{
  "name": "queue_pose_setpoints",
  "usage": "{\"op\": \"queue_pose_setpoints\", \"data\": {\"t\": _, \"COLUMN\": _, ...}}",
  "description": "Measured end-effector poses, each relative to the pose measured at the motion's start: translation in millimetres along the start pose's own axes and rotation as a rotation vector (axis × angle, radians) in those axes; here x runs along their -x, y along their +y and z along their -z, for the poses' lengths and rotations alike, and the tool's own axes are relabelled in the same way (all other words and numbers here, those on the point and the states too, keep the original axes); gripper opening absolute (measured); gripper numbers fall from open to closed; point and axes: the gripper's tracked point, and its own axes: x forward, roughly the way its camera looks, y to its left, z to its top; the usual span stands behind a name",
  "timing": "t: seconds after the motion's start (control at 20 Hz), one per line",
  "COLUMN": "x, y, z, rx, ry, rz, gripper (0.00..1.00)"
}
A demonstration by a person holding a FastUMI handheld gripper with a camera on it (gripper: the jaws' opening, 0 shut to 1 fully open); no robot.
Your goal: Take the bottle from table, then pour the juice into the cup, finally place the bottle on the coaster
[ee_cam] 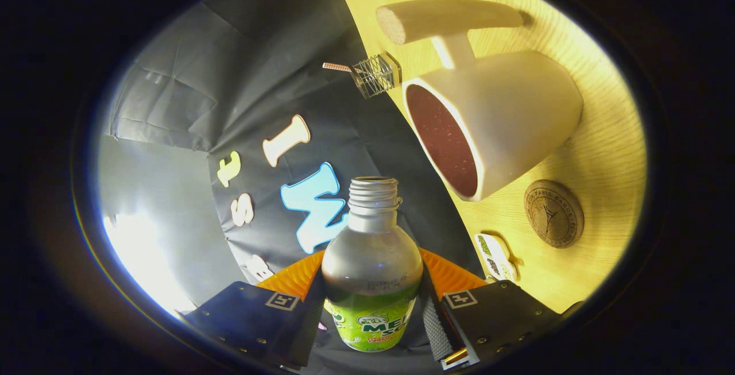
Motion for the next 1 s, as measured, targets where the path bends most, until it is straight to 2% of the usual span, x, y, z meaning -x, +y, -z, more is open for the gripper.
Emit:
{"op": "queue_pose_setpoints", "data": {"t": 0.5, "x": 0.5, "y": -4.8, "z": -0.5, "rx": 0.033, "ry": 0.005, "rz": 0.012, "gripper": 0.76}}
{"op": "queue_pose_setpoints", "data": {"t": 0.85, "x": -2.3, "y": -1.1, "z": -0.9, "rx": 0.187, "ry": 0.023, "rz": 0.008, "gripper": 0.76}}
{"op": "queue_pose_setpoints", "data": {"t": 1.0, "x": -5.6, "y": -6.7, "z": 0.6, "rx": 0.328, "ry": 0.039, "rz": 0.032, "gripper": 0.76}}
